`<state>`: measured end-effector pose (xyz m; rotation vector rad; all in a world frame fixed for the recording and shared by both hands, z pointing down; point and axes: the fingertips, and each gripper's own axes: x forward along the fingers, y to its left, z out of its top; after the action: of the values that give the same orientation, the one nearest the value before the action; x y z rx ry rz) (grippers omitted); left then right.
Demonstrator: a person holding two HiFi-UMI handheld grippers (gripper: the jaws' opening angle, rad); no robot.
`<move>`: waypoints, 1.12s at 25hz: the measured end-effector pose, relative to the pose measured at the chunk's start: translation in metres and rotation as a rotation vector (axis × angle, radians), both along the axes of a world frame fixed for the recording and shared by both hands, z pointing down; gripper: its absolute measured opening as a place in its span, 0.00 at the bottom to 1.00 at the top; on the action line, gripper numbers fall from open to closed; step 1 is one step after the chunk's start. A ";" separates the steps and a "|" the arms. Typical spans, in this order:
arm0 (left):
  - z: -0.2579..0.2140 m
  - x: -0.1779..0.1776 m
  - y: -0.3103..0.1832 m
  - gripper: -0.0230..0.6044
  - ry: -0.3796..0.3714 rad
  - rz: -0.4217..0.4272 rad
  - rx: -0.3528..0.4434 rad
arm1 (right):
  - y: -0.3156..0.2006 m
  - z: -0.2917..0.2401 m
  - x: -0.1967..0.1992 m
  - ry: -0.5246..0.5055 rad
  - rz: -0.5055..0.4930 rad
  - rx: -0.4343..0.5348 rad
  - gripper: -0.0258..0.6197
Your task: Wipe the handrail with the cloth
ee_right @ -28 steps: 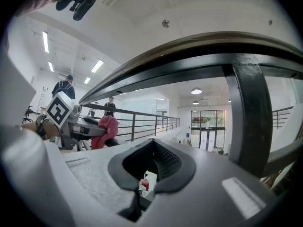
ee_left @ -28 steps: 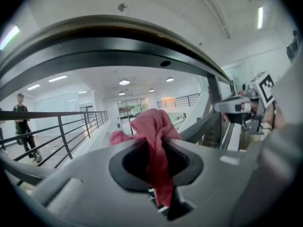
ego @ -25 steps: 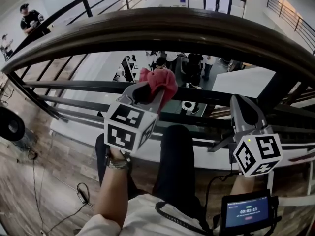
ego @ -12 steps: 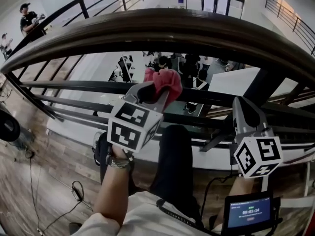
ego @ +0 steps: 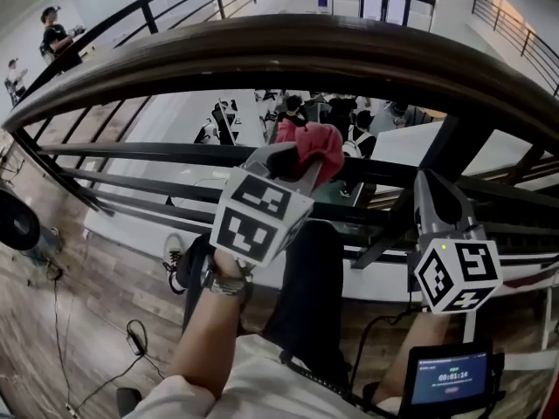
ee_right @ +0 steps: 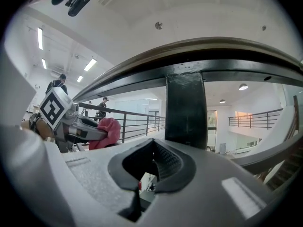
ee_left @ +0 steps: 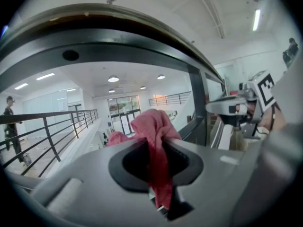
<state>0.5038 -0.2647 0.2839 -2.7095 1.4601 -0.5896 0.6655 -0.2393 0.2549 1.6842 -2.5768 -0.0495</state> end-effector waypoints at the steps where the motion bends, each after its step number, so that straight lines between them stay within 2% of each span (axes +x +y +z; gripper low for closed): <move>1: 0.000 0.004 0.000 0.15 -0.006 -0.002 -0.006 | 0.000 -0.001 0.006 -0.001 0.006 -0.001 0.04; 7: -0.004 0.023 0.015 0.15 -0.001 0.037 -0.023 | 0.021 -0.005 0.015 0.008 0.036 0.003 0.04; 14: 0.001 0.069 0.026 0.15 0.014 0.115 -0.016 | 0.040 0.005 0.019 0.025 0.032 -0.003 0.04; 28: 0.022 0.085 0.005 0.15 0.011 0.127 0.009 | 0.041 0.032 0.032 0.007 0.064 -0.018 0.04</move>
<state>0.5883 -0.2601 0.3054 -2.7763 1.2772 -0.5615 0.6979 -0.1979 0.2864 1.7559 -2.5079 -0.0288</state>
